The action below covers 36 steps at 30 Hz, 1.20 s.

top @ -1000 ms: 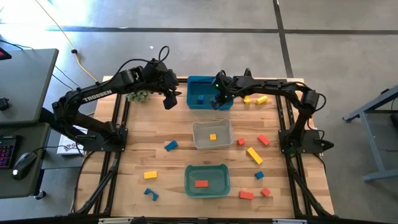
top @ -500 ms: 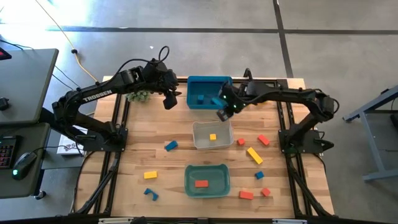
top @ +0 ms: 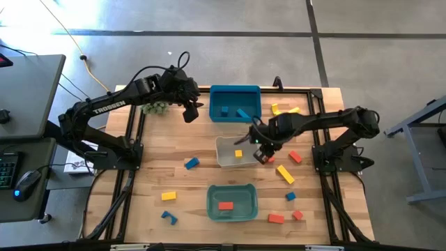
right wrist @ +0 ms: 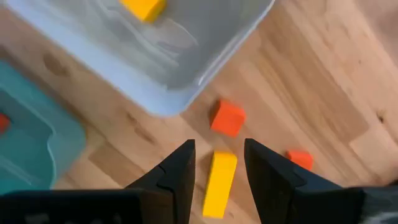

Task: Sort & place blocks by color
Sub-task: Put the yellow block into the white bin

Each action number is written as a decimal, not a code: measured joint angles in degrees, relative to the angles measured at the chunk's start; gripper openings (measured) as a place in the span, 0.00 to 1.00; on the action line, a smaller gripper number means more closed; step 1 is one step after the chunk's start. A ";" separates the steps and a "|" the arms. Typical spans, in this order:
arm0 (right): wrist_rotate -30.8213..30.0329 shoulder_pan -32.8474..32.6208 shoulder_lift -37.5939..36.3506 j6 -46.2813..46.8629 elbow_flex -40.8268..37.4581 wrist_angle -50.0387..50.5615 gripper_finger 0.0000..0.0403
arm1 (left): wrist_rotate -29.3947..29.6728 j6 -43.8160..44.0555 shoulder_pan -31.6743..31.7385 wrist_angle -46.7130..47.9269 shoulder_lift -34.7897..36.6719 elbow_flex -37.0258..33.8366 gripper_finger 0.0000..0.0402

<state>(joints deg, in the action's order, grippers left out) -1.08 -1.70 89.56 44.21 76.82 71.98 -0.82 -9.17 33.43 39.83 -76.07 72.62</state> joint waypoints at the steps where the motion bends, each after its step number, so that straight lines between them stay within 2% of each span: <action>1: -0.36 -1.03 0.02 1.00 0.00 0.78 0.31 | 0.00 0.00 0.00 0.00 0.00 0.00 0.49; 9: 0.62 -7.89 0.02 7.73 0.00 9.86 0.31 | 0.00 0.55 0.00 -0.03 0.00 0.00 0.49; 19: 1.40 -15.26 0.02 12.95 -0.02 11.34 0.31 | 0.00 2.26 0.00 -0.17 0.00 0.00 0.49; 30: -3.34 -21.41 0.06 18.80 -0.11 16.93 0.31 | 0.02 4.61 0.00 -0.20 0.00 0.00 0.49; 36: -2.92 -21.17 -4.17 19.29 -8.11 14.32 0.31 | 0.04 6.06 0.01 -0.20 0.00 0.00 0.49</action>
<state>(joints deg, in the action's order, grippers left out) -4.01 -22.87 85.40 63.50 68.71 86.30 -0.78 -3.11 33.44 39.64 -76.07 72.62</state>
